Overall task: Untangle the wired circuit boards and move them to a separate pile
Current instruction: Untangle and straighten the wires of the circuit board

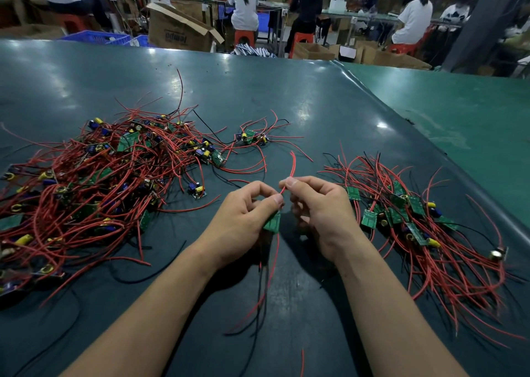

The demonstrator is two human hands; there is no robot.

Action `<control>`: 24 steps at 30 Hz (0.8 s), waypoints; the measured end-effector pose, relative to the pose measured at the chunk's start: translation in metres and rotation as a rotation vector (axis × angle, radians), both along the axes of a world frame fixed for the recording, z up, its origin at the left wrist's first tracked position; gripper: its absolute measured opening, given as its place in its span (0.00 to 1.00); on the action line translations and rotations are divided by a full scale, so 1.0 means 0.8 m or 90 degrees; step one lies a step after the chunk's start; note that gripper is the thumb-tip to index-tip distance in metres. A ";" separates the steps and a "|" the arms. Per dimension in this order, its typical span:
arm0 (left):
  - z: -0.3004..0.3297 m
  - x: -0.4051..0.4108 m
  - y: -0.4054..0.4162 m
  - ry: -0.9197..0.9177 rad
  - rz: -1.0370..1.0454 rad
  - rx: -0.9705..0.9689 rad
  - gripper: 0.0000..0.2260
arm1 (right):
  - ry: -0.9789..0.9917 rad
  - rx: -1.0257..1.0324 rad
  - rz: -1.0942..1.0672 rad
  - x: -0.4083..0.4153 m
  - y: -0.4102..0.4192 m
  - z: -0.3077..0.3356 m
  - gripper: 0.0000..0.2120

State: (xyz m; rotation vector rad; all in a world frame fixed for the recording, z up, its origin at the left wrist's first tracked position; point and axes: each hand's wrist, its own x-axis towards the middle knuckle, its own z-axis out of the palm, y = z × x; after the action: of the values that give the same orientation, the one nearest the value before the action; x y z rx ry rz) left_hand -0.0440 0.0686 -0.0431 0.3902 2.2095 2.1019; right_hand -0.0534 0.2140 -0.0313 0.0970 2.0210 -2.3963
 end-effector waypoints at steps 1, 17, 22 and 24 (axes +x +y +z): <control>0.000 0.000 0.000 0.001 0.006 -0.004 0.07 | 0.003 0.016 -0.009 0.000 0.000 -0.001 0.08; 0.001 0.001 0.000 -0.039 0.000 0.071 0.05 | 0.017 0.065 -0.048 -0.001 0.000 -0.004 0.10; 0.001 -0.001 0.000 -0.039 0.002 0.058 0.06 | 0.062 0.145 -0.024 0.000 -0.005 -0.006 0.11; 0.000 -0.002 -0.001 -0.021 -0.004 0.042 0.05 | 0.083 0.139 0.009 0.002 -0.008 -0.006 0.13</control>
State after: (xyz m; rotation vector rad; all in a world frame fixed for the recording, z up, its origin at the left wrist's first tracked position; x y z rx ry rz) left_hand -0.0453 0.0680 -0.0427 0.3635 2.1240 2.1667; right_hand -0.0518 0.2073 -0.0358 -0.0751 2.3265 -2.2187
